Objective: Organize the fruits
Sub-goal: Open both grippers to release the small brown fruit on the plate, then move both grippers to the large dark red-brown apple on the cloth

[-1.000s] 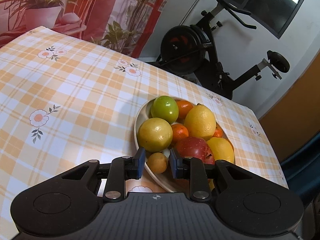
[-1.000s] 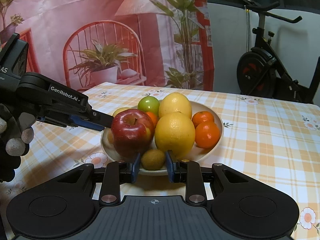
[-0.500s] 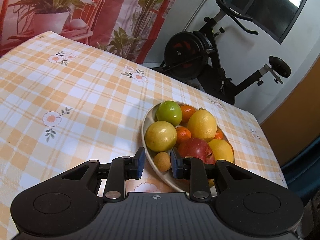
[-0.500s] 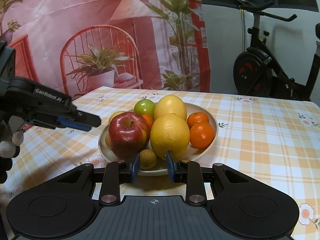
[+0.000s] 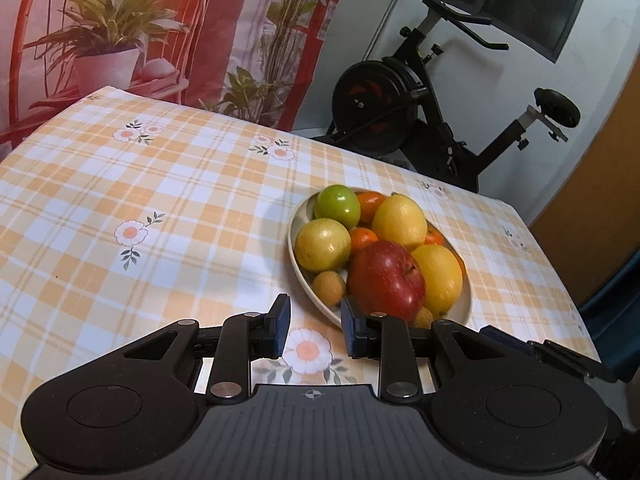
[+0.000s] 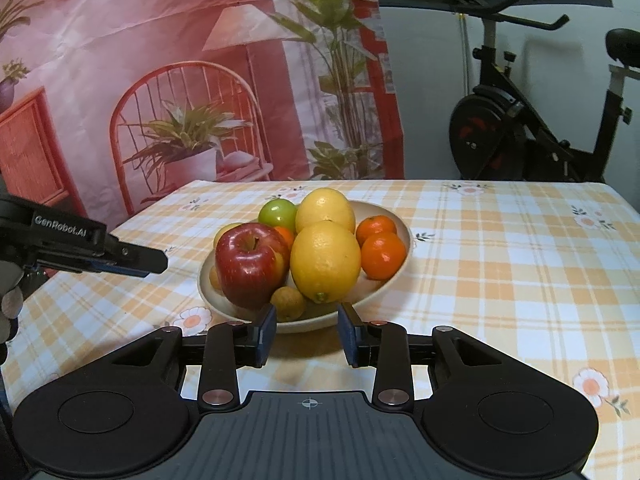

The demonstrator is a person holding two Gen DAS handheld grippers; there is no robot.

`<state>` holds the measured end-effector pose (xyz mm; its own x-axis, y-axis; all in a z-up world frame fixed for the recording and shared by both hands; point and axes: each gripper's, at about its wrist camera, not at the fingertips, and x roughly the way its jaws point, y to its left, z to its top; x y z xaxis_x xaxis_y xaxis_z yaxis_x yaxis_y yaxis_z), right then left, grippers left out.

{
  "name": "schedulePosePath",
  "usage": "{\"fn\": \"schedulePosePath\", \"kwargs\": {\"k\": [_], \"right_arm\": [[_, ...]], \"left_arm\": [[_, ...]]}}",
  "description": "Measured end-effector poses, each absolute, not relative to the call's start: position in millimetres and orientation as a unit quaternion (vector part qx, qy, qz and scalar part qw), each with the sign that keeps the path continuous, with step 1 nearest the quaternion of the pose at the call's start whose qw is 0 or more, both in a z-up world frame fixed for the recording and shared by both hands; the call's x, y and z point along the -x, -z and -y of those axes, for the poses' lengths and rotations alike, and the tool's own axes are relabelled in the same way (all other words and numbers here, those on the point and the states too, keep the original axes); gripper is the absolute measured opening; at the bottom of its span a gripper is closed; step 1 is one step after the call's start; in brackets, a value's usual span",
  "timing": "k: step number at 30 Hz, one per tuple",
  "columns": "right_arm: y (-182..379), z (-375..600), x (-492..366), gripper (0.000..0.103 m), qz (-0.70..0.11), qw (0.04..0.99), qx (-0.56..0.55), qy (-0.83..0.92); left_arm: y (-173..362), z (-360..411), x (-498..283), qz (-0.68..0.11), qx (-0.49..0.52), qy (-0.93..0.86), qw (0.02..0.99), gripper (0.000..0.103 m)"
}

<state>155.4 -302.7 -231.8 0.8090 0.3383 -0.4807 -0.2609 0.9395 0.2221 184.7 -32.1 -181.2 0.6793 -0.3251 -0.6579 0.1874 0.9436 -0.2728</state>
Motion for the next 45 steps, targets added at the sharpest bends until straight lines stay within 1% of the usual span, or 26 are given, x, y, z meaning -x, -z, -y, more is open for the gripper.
{"fn": "schedulePosePath", "kwargs": {"k": [6,10,24,30,31,32,33,38,45], "right_arm": [[228,309,-144,0.033,-0.262,0.950,-0.084,-0.150],[225,311,-135,0.038,-0.259,0.950,-0.085,-0.151],[212,313,-91,0.050,-0.259,0.952,-0.071,-0.148],[204,307,-69,0.063,-0.257,0.951,-0.058,-0.159],[203,306,-65,0.067,-0.258,0.951,-0.056,-0.160],[202,306,-62,0.072,-0.260,0.951,-0.055,-0.160],[202,305,-58,0.073,-0.264,0.949,-0.054,-0.162],[206,296,-45,0.077,-0.289,0.939,-0.049,-0.180],[216,280,-43,0.078,-0.331,0.920,-0.039,-0.207]], "left_arm": [[180,35,-172,-0.376,0.085,0.143,0.911,0.029],[177,37,-164,-0.375,0.081,0.146,0.912,0.029],[173,45,-136,-0.373,0.065,0.170,0.910,0.030],[170,45,-125,-0.369,0.060,0.179,0.910,0.031],[170,44,-123,-0.369,0.060,0.180,0.910,0.032],[170,45,-121,-0.369,0.060,0.182,0.910,0.037],[169,45,-119,-0.368,0.059,0.183,0.910,0.039],[167,50,-110,-0.363,0.051,0.198,0.909,0.039],[165,52,-103,-0.360,0.048,0.212,0.907,0.039]]}}
